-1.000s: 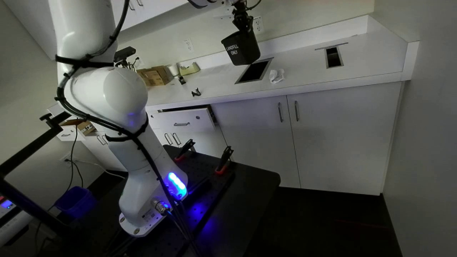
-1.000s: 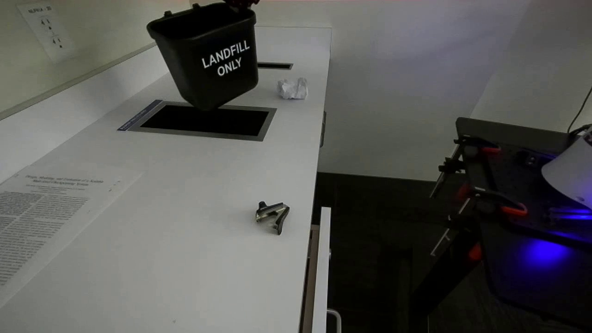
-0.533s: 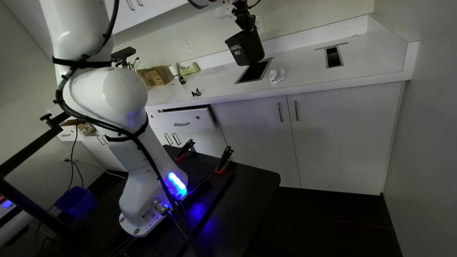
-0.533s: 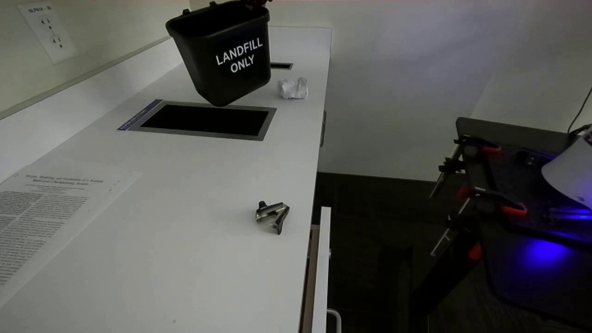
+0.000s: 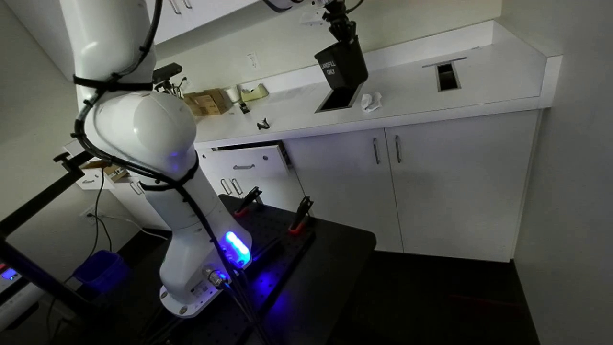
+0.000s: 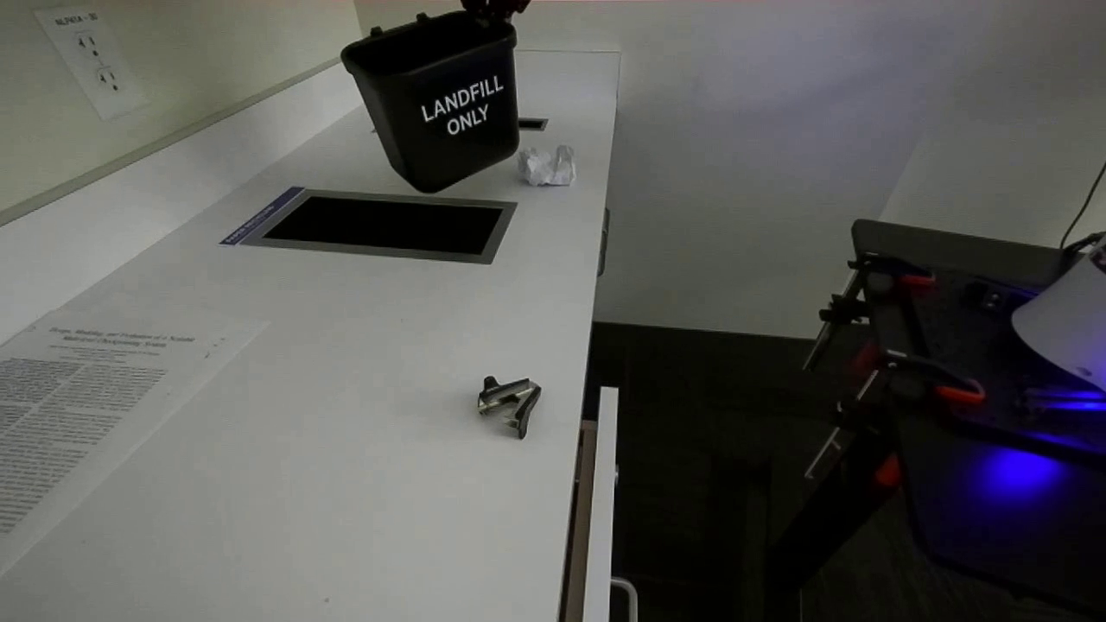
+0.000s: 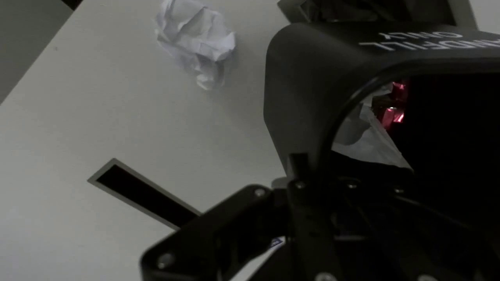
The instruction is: Move the bin to the right on the counter
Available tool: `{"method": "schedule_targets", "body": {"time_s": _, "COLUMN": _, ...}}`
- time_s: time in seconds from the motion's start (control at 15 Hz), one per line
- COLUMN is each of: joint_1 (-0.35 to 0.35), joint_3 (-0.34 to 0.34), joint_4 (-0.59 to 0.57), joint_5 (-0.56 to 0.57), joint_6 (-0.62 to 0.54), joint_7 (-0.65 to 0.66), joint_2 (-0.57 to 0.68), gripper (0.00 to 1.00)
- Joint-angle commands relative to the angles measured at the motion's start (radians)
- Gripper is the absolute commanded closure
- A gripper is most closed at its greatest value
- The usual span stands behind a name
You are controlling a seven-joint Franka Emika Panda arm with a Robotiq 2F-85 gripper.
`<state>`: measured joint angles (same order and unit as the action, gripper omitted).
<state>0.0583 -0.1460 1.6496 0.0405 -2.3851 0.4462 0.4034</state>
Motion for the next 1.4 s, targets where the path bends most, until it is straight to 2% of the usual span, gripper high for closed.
{"method": "schedule_targets", "body": {"time_s": 0.0, "joint_1": -0.060, "joint_3": -0.026, "joint_4": -0.035, "joint_5": -0.035, "joint_6": 0.001, "joint_7": 0.048, "joint_2": 0.001, "gripper": 0.98}}
{"method": "schedule_targets", "body": {"time_s": 0.2, "joint_1": -0.115, "joint_3": -0.041, "joint_4": -0.067, "joint_5": -0.076, "joint_6": -0.012, "joint_7": 0.057, "joint_2": 0.025, "gripper": 0.98}}
{"method": "schedule_targets", "body": {"time_s": 0.4, "joint_1": -0.165, "joint_3": -0.033, "joint_4": -0.147, "joint_5": -0.138, "joint_6": 0.001, "joint_7": 0.044, "joint_2": 0.097, "gripper": 0.98}}
{"method": "schedule_targets", "body": {"time_s": 0.87, "joint_1": -0.190, "joint_3": -0.075, "joint_4": -0.352, "joint_5": -0.156, "joint_6": 0.009, "joint_7": 0.170, "joint_2": 0.295, "gripper": 0.98}}
{"method": "schedule_targets", "body": {"time_s": 1.33, "joint_1": -0.215, "joint_3": -0.084, "joint_4": -0.467, "joint_5": -0.154, "joint_6": 0.033, "joint_7": 0.237, "joint_2": 0.393, "gripper": 0.98}}
